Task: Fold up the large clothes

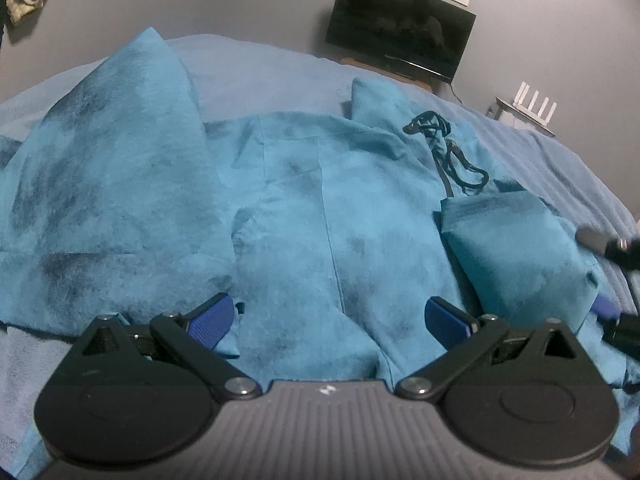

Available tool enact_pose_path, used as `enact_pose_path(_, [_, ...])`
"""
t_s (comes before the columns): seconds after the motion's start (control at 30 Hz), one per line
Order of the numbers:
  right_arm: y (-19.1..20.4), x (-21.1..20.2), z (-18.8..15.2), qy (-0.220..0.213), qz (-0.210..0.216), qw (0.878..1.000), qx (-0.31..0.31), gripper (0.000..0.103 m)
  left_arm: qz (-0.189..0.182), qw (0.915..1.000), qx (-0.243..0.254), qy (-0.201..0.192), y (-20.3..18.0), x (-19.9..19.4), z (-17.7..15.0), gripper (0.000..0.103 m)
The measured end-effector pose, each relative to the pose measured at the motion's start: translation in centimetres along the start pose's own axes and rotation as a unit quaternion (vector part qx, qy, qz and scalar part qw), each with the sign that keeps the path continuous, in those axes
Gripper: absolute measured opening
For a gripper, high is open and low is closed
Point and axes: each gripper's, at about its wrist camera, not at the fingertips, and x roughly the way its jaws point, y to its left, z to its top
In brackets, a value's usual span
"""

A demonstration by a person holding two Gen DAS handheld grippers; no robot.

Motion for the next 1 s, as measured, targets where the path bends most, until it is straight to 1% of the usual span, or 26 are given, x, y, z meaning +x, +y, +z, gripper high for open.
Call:
enact_pose_path(0.07, [1.0,0.9,0.3,-0.025,-0.002,1.0,-0.016,0.06,-0.002,1.0,0.0,-0.004,0.0,-0.2,-0.1,0.103])
enact_pose_path(0.1, [2.1,1.5,0.3,-0.031,0.007,0.999,-0.032,0.06,-0.004,1.0,0.0,-0.005,0.0,-0.4,-0.2,0.103])
enact_pose_path(0.17, [5.1,2.7,0.4,-0.025,0.037,0.996,-0.083,0.06,-0.008,1.0,0.004,0.0,-0.2,-0.4,-0.3,0.103])
enact_pose_path(0.23, [8.3,3.7,0.1,-0.005,0.069,0.988,-0.14,0.062,-0.007,0.9999,0.009,0.005,-0.2,-0.5,-0.5,0.103])
enact_pose_path(0.27, [9.9,4.5,-0.2,0.015,0.083,0.982,-0.169,0.064,-0.006,0.9999,0.007,0.006,-0.2,-0.5,-0.5,0.103])
enact_pose_path(0.3, [11.2,5.0,-0.4,0.037,0.093,0.977,-0.186,0.069,-0.006,1.0,0.002,0.005,-0.1,-0.6,-0.5,0.103])
enact_pose_path(0.33, [12.1,5.9,-0.8,0.064,0.097,0.974,-0.196,0.072,-0.009,0.9999,-0.003,0.005,0.0,-0.6,-0.4,0.103])
enact_pose_path(0.4, [12.6,7.3,-1.4,0.096,0.091,0.971,-0.199,0.073,-0.014,0.9998,-0.009,0.006,0.3,-0.5,-0.3,0.103])
enact_pose_path(0.47, [11.9,8.1,-1.6,0.11,0.071,0.976,-0.175,0.073,-0.014,0.9998,-0.009,0.008,0.4,-0.5,-0.3,0.103])
enact_pose_path(0.57, [8.9,7.1,-1.1,0.106,0.067,0.988,-0.093,0.076,-0.014,0.9999,-0.004,0.008,0.2,-0.5,-0.3,0.103])
enact_pose_path(0.63, [6.4,6.3,-0.7,0.095,0.071,0.992,-0.036,0.077,-0.013,0.9999,-0.003,0.008,0.1,-0.5,-0.4,0.103])
enact_pose_path(0.77, [3.2,4.6,-0.3,0.062,0.066,0.996,0.024,0.079,-0.013,0.9999,-0.004,0.007,0.1,-0.5,-0.4,0.103])
enact_pose_path(0.8, [2.6,4.7,-0.2,0.052,0.054,0.997,0.036,0.079,-0.012,0.9999,-0.003,0.007,0.1,-0.6,-0.4,0.103])
enact_pose_path(0.87, [1.9,4.5,0.1,0.035,0.008,0.998,0.06,0.081,-0.012,0.9999,-0.003,0.005,0.0,-0.7,-0.4,0.103])
enact_pose_path(0.93, [1.1,4.2,0.0,0.026,-0.01,0.997,0.073,0.081,-0.012,0.9999,-0.005,0.005,0.0,-0.8,-0.3,0.103])
enact_pose_path(0.97, [0.7,4.0,0.0,0.02,-0.012,0.996,0.085,0.08,-0.013,0.9999,-0.005,0.004,0.0,-0.9,-0.3,0.103])
enact_pose_path(1.0, [0.1,3.9,-0.1,0.012,-0.006,0.995,0.103,0.077,-0.012,0.9999,-0.004,0.003,-0.1,-0.9,-0.3,0.103])
